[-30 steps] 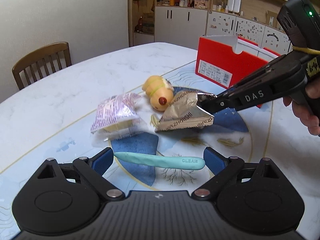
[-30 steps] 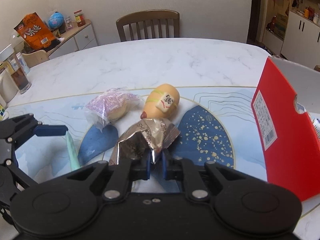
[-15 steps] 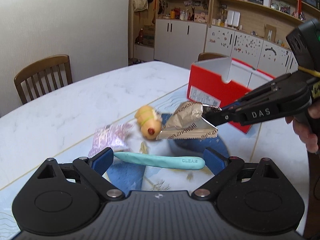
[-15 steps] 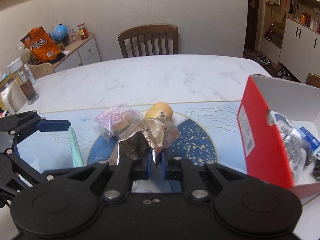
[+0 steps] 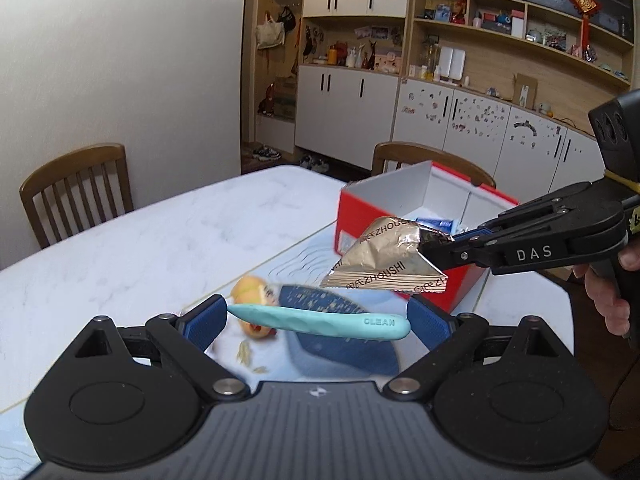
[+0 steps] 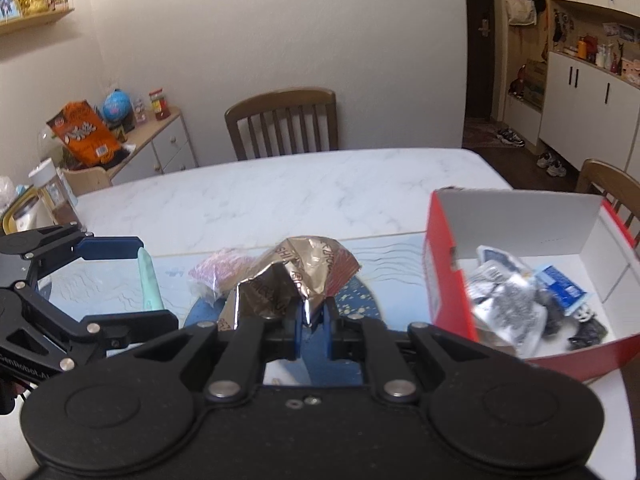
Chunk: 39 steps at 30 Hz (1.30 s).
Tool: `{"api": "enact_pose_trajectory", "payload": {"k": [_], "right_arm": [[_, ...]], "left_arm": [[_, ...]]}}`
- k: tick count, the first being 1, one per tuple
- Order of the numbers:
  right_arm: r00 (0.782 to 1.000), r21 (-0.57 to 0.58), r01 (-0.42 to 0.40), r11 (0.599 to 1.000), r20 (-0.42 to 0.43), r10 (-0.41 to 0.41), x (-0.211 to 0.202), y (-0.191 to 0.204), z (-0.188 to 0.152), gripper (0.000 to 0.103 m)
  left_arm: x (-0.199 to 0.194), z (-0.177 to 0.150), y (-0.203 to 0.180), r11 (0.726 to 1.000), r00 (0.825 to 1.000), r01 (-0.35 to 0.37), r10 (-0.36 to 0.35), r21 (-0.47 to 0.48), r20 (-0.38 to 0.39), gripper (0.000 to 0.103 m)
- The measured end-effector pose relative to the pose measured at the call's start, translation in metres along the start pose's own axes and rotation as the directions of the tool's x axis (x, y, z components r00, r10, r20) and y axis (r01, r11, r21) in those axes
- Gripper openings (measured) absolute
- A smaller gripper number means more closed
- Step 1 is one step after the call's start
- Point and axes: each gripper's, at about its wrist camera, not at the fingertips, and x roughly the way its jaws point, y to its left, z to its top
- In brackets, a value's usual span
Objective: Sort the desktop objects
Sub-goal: 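Lift the gold foil bag and teal stick and carry them toward the shoebox, then lower the gold foil bag and teal stick into the shoebox with both tools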
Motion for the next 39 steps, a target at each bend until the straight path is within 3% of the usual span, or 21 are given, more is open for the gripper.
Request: {"api": "enact_pose_trajectory", "payload": {"k": [16,39], "right_arm": [[0.995,0.046,0.044,0.998,0.089,-0.048,-0.059,-0.063,0.01,0.009],[0.994,0.096,0.083,0.992,0.059,-0.089,-0.054,-0.189,0.01,0.009]], "left_arm": [[0.006,0.053,-0.056,0.998,0.996,0.043,-0.046,0.049,0.073,0.097],[0.114,0.088,-0.133,0.989,0.993,0.116,-0.119,0.091,0.022,0.097]]}}
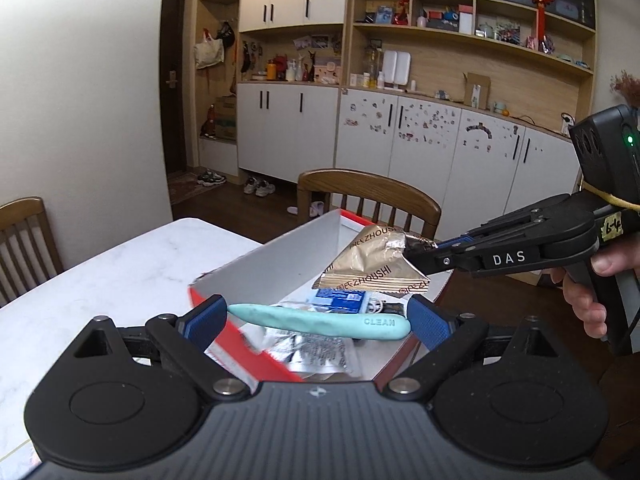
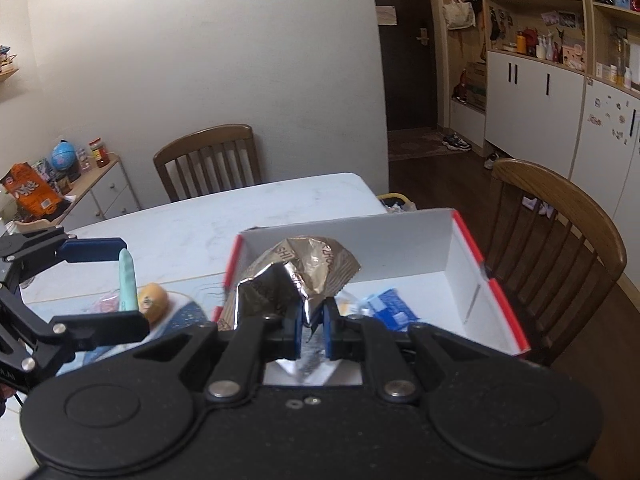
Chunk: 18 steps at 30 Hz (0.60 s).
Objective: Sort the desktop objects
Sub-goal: 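Lower the gold foil bag and teal stick into the shoebox with both tools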
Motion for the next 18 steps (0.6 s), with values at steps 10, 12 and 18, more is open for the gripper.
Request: {"api": "enact_pose_trajectory", "payload": {"k": [10,12,18], "right_arm": [[0.996,0.037,0.063,0.997,-0.066,-0.06,0.02,-0.041,-0.001,0.009],[0.993,0.045,0.079,0.996,-0.097,-0.074,0.026,-0.048,-0.001,0.009],[0.983,0.049,0.102,0.994,-0.159,-0.093,0.045,-0.064,0.006,0.009]], "left_arm": [[0.057,0.007,-0.017,0.999,0.996,0.039,-0.037,0.019,-0.08,0.097],[0.069,0.009,-0.018,0.999,0.994,0.039,-0.036,0.025,-0.106,0.097],[0.106,0.015,-0.022,0.998,0.981,0.055,-0.047,0.038,-0.19,0.097]]}}
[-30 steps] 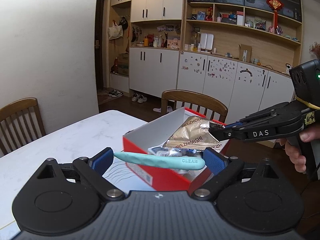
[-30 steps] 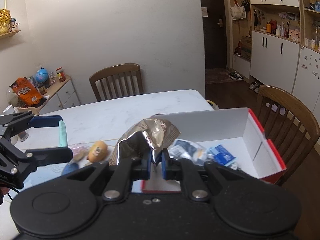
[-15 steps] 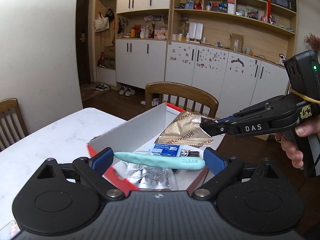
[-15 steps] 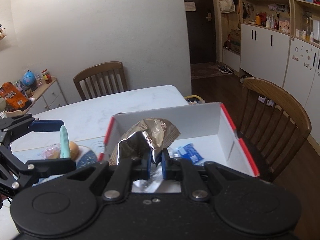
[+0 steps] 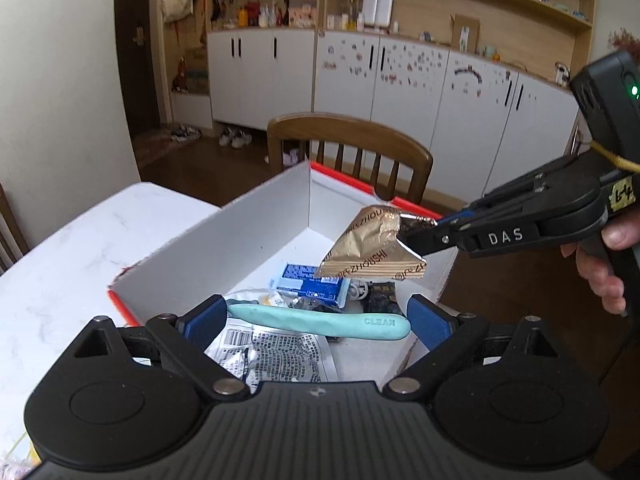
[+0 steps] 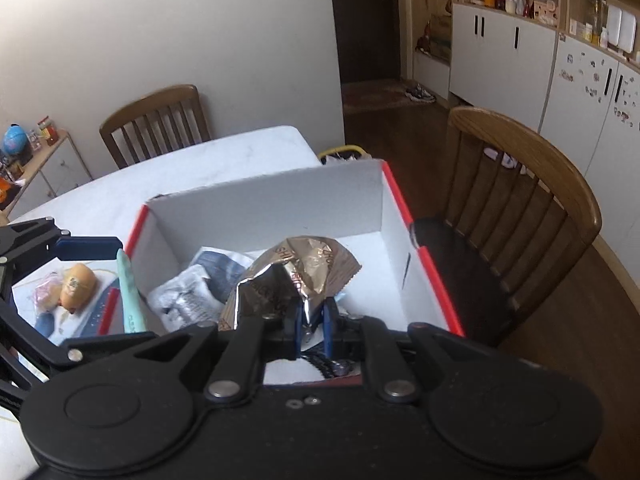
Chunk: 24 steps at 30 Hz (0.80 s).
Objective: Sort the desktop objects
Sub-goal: 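Lower the gold foil bag and teal stick into the shoebox with both tools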
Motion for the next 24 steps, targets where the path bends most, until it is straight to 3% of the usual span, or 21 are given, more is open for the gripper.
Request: {"api": "enact_pose_trajectory", "payload": {"k": [5,12,24], "right_arm": [[0.999,0.019,0.003,1.0,-0.042,-0.003,0.02,-0.012,0.006,0.009],[0.996,0.026,0.013,1.0,-0.091,-0.01,0.048,-0.019,0.013,0.009],[0.989,-0.014,0.044,0.999,-0.143,-0.045,0.084,-0.016,0.018,0.009]], "left_arm": [[0.026,0.007,0.004,1.0,0.999,0.017,-0.017,-0.009,-0.05,0.097],[0.057,0.013,0.008,0.998,0.992,0.024,-0.016,0.057,-0.128,0.097],[0.088,0.017,0.011,0.994,0.981,0.029,-0.008,0.106,-0.194,0.097]]}}
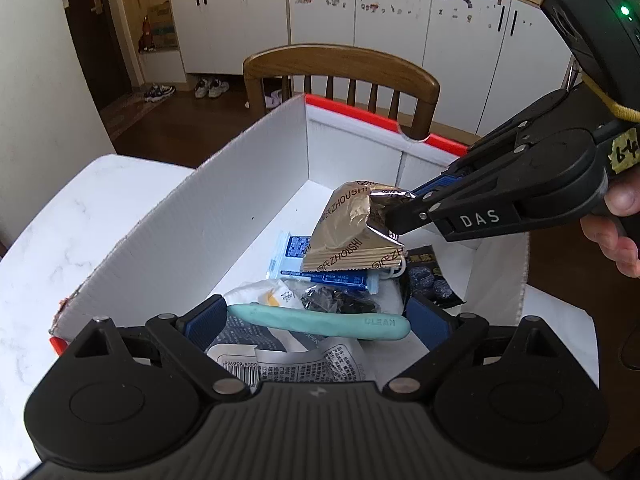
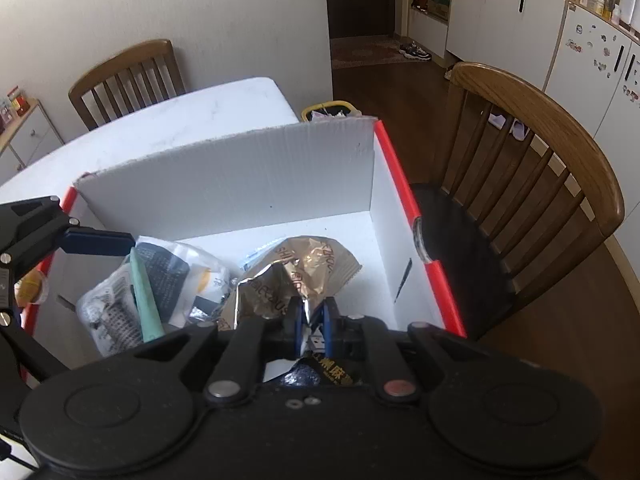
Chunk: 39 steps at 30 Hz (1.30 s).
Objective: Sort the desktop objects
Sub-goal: 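Lower the gold foil bag and teal stick into the shoebox with both tools, then open both tools to release the gold foil bag and teal stick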
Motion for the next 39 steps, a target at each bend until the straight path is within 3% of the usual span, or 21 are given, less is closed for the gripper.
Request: {"api": "enact_pose_trajectory", "payload": {"k": [11,20,25,39], "right_arm": [[1.0,0.005,-0.004,1.0,-0.006,0.004,0.008,-0.001,0.004,0.009],[1.0,0.002,-0.003,1.0,-0.004,0.003,0.008,-0.002,0.004,0.01],[1.0,0.001,-0.002,1.0,-0.005,0.002,0.005,-0.003,0.003,0.018],[1.0,0.001,0.015,1.0,-0.005,-0.015,-0.008,-0.007,0.001,0.031]], "left_arm": [[0.015,-0.002,-0.003,1.0,0.999,0.008,-0.009,-0.004,-0.049,0.097],[0.029,0.0,0.002,0.999,0.99,0.031,-0.037,-0.045,-0.134,0.097],[0.036,0.0,0.007,0.995,0.981,0.06,-0.073,-0.078,-0.177,0.098],[0.03,-0.002,0.006,0.992,0.982,0.067,-0.085,-0.11,-0.171,0.098]]}}
